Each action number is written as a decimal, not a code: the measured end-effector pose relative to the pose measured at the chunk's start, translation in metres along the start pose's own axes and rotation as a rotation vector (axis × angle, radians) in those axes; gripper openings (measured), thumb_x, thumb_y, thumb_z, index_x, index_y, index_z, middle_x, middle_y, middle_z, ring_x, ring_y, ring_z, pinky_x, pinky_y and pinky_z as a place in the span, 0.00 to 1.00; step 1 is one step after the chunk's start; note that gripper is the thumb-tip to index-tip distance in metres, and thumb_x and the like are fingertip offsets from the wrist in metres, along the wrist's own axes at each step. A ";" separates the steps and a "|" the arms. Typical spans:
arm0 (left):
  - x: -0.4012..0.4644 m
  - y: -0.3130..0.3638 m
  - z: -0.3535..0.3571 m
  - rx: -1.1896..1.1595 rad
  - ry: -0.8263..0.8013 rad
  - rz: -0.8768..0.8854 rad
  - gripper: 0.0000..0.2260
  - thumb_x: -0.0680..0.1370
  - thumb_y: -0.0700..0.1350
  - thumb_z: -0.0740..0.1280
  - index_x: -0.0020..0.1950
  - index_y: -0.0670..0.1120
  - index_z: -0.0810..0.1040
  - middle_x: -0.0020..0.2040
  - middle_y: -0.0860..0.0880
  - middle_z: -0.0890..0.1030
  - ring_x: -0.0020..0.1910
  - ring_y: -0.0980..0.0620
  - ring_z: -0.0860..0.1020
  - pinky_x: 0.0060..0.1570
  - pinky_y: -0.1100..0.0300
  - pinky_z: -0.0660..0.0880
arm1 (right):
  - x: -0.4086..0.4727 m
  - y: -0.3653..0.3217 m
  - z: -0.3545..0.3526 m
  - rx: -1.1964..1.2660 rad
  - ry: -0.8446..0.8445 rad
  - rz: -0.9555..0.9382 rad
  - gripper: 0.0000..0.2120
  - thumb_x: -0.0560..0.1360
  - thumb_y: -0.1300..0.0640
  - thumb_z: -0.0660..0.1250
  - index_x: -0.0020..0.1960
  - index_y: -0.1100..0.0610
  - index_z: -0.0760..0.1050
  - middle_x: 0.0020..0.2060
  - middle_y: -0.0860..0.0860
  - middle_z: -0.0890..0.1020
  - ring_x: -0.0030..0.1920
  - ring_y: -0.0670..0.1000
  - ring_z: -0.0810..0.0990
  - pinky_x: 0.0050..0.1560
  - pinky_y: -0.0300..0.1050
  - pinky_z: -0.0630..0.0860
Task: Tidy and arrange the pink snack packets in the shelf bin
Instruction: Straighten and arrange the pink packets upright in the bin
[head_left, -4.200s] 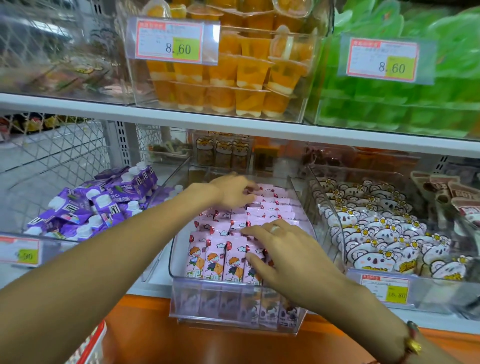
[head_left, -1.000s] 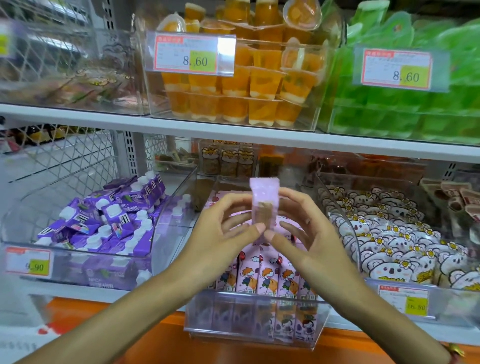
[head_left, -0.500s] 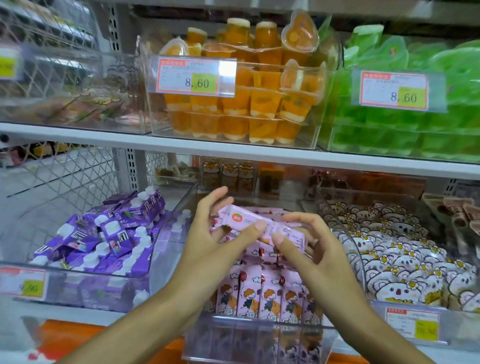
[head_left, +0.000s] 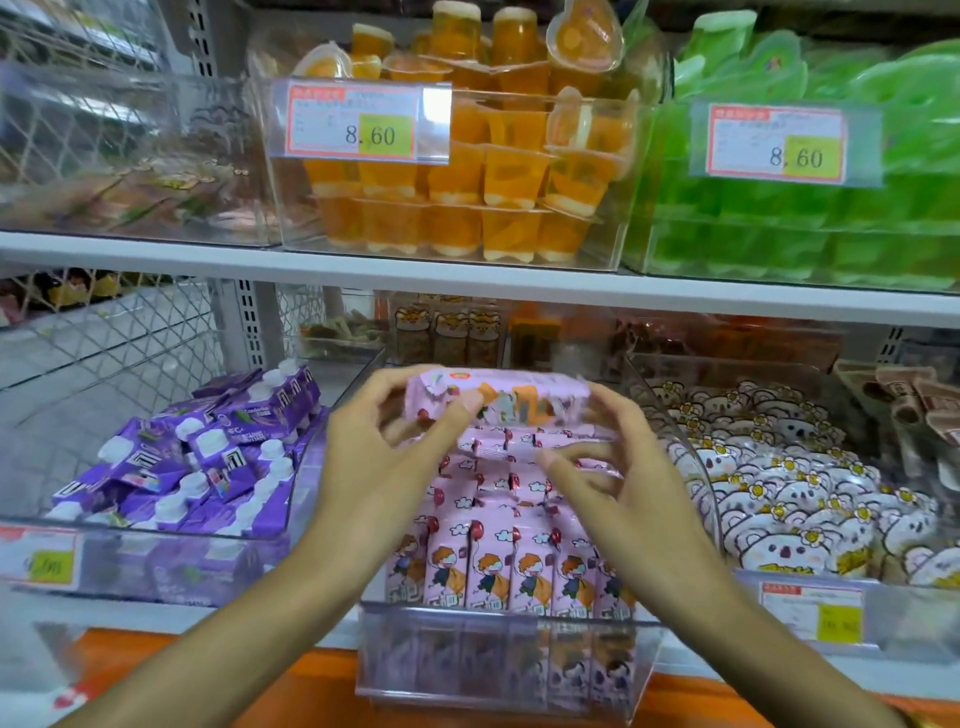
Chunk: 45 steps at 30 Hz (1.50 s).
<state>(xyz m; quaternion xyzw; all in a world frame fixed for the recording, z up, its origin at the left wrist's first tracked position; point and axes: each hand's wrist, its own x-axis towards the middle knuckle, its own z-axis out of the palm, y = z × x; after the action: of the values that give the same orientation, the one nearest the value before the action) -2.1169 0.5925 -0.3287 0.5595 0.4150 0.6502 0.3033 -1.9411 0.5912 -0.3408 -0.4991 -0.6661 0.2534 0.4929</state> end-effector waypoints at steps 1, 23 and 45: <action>0.003 -0.001 -0.001 0.045 0.042 0.044 0.13 0.67 0.51 0.74 0.49 0.52 0.78 0.42 0.59 0.84 0.44 0.65 0.81 0.42 0.75 0.75 | -0.002 0.004 0.001 -0.121 -0.045 -0.037 0.29 0.76 0.48 0.65 0.72 0.40 0.55 0.67 0.41 0.68 0.60 0.38 0.74 0.59 0.39 0.75; 0.109 -0.021 0.057 1.163 -0.792 0.166 0.14 0.76 0.52 0.69 0.60 0.49 0.80 0.55 0.49 0.82 0.50 0.48 0.78 0.44 0.58 0.71 | -0.010 0.014 0.004 -0.772 -0.345 -0.354 0.20 0.80 0.44 0.54 0.72 0.43 0.59 0.62 0.44 0.72 0.62 0.45 0.66 0.56 0.40 0.62; 0.097 -0.044 0.047 0.998 -0.881 0.135 0.08 0.75 0.51 0.71 0.50 0.48 0.84 0.43 0.56 0.79 0.41 0.57 0.74 0.36 0.67 0.66 | 0.012 0.015 0.016 -1.041 -0.370 -0.280 0.20 0.83 0.49 0.48 0.69 0.57 0.65 0.62 0.54 0.73 0.61 0.56 0.70 0.60 0.50 0.67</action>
<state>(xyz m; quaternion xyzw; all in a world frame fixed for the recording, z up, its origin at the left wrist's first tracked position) -2.0921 0.7062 -0.3193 0.8707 0.4675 0.1086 0.1078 -1.9499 0.6099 -0.3544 -0.5306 -0.8381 -0.0928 0.0861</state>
